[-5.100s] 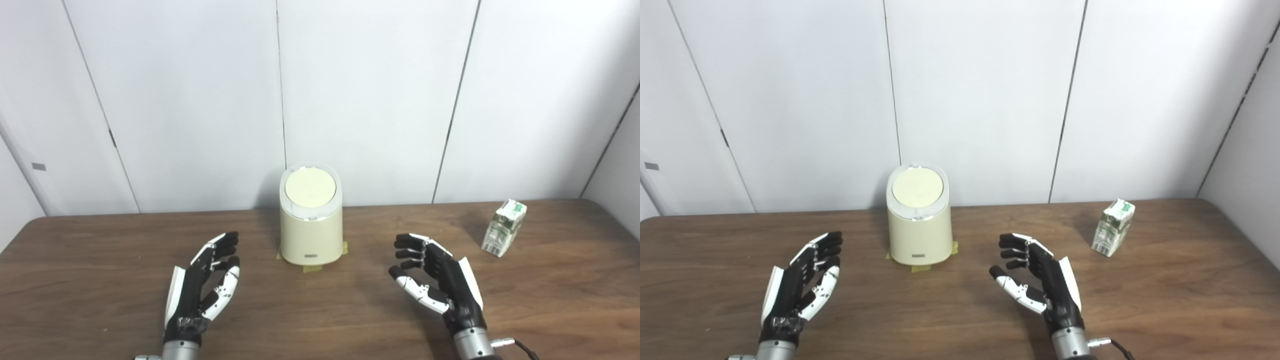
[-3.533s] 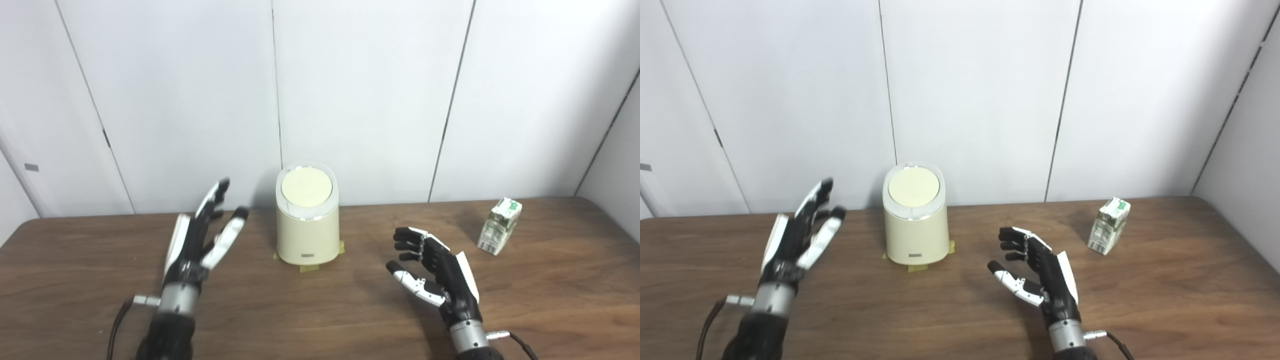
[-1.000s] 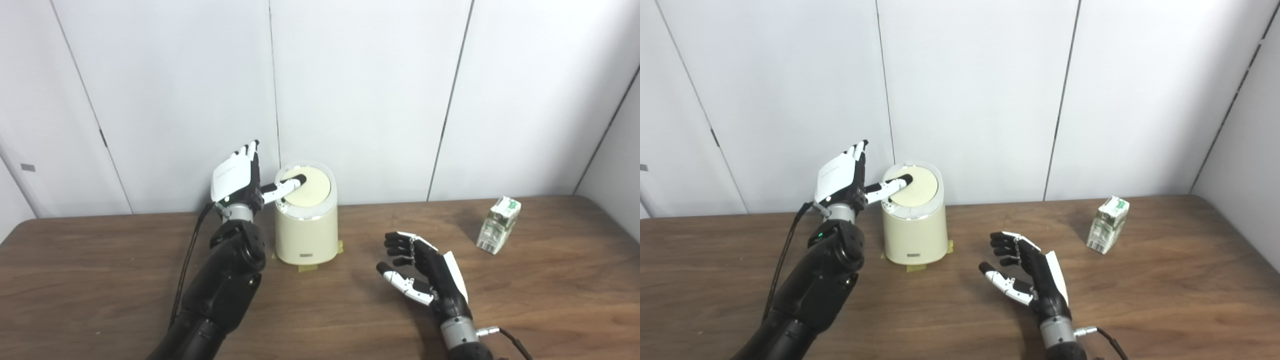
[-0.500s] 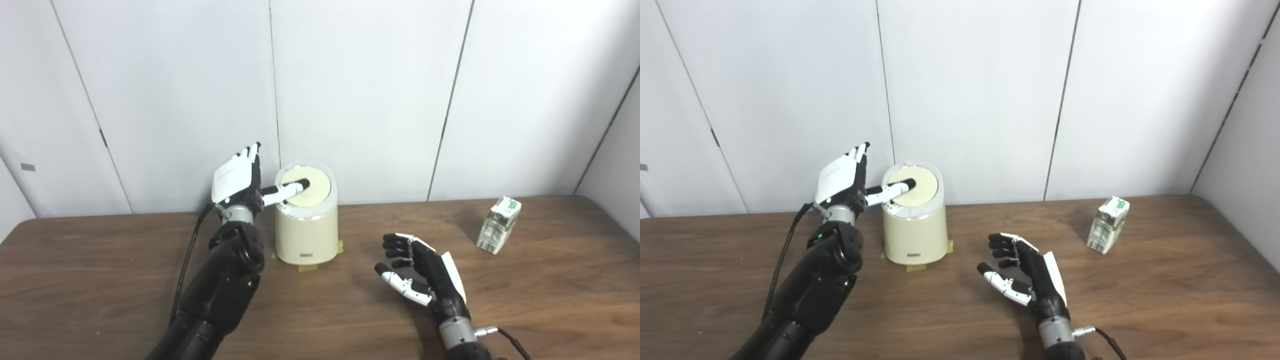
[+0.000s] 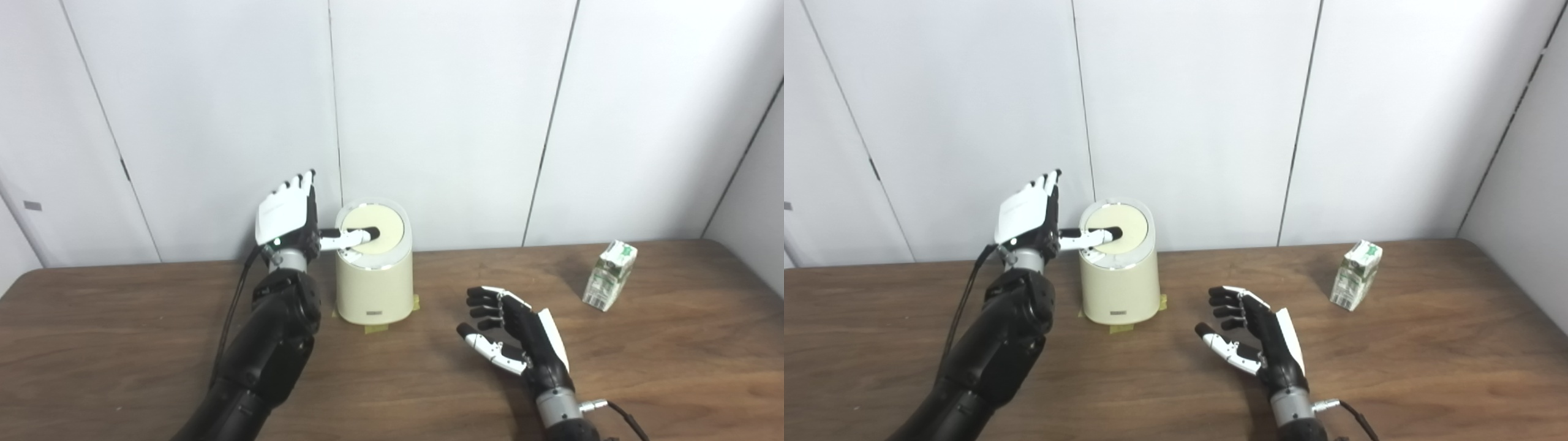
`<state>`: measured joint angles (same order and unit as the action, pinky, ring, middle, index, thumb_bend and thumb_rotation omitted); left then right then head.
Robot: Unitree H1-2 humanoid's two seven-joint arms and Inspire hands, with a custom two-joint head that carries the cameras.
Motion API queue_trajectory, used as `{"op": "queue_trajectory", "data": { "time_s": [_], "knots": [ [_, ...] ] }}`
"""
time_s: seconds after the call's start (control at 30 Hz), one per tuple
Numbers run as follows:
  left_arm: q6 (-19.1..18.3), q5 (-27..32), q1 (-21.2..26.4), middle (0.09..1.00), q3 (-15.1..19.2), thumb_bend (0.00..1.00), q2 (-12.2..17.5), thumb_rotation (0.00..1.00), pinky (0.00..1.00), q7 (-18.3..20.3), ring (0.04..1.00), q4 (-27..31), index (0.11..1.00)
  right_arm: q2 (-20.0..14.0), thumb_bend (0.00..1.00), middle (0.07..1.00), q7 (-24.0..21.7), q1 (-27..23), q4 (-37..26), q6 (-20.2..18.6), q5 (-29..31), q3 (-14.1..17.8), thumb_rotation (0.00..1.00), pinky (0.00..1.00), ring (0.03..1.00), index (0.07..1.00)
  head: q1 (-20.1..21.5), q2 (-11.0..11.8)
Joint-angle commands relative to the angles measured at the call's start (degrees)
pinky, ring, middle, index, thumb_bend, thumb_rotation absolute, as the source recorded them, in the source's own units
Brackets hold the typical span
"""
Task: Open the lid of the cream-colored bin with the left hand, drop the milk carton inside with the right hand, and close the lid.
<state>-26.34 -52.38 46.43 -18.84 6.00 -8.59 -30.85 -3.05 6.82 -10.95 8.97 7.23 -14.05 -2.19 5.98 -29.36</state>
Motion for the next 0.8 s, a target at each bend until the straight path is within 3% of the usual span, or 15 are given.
{"op": "queue_trajectory", "data": {
  "time_s": [0.0,0.2,0.37,0.43,0.47,0.6,0.67,0.77],
  "knots": [
    [-0.6,-4.3,2.2,1.000,0.3,1.00,0.3,0.10,1.00,0.2,1.000,-1.0,1.000,1.0,0.30,0.690,0.7,1.2,0.5,1.0,-0.2,-0.5,0.26,0.60,0.675,0.681,0.1,-0.1],
    [-0.6,-7.5,2.1,1.000,0.1,1.00,0.2,0.06,1.00,0.6,1.000,-1.2,1.000,1.0,0.30,0.685,0.6,1.2,0.5,1.4,0.0,-0.5,0.25,0.59,0.669,0.678,0.0,-0.2],
    [-0.6,-9.3,1.6,1.000,-0.7,1.00,0.4,0.10,1.00,1.7,1.000,-0.8,1.000,1.0,0.30,0.690,0.7,1.3,0.0,0.6,-0.7,-0.8,0.28,0.60,0.674,0.681,0.2,-0.3],
    [-0.5,-8.7,1.5,1.000,-0.7,1.00,0.4,0.16,1.00,1.5,1.000,-1.0,1.000,1.1,0.30,0.689,0.7,1.3,0.0,0.8,-0.4,-0.7,0.25,0.60,0.673,0.682,0.2,-0.3],
    [-0.4,-7.6,1.4,1.000,-0.7,0.98,0.5,0.24,1.00,0.7,1.000,-1.0,1.000,1.1,0.30,0.689,0.7,1.4,0.0,0.9,-0.4,-0.7,0.25,0.60,0.673,0.682,0.3,-0.4],
    [0.6,-4.6,0.7,1.000,-0.8,0.72,0.5,0.89,1.00,-1.0,1.000,0.4,1.000,0.8,0.30,0.692,0.4,1.4,-0.3,0.6,-0.2,-0.6,0.27,0.61,0.678,0.682,-0.1,-0.5],
    [0.6,-3.6,0.5,1.000,-0.7,0.69,-0.1,0.97,1.00,-1.9,1.000,2.2,1.000,0.7,0.30,0.694,0.4,1.4,-0.1,0.2,-0.4,-0.6,0.26,0.61,0.682,0.683,0.0,-0.4],
    [0.6,-1.7,0.2,1.000,-0.2,0.70,-0.9,1.00,1.00,-1.6,1.000,5.0,1.000,0.6,0.30,0.702,0.2,1.4,-0.1,-0.1,-0.4,-0.7,0.25,0.61,0.688,0.689,0.0,-0.4]
  ]
}}
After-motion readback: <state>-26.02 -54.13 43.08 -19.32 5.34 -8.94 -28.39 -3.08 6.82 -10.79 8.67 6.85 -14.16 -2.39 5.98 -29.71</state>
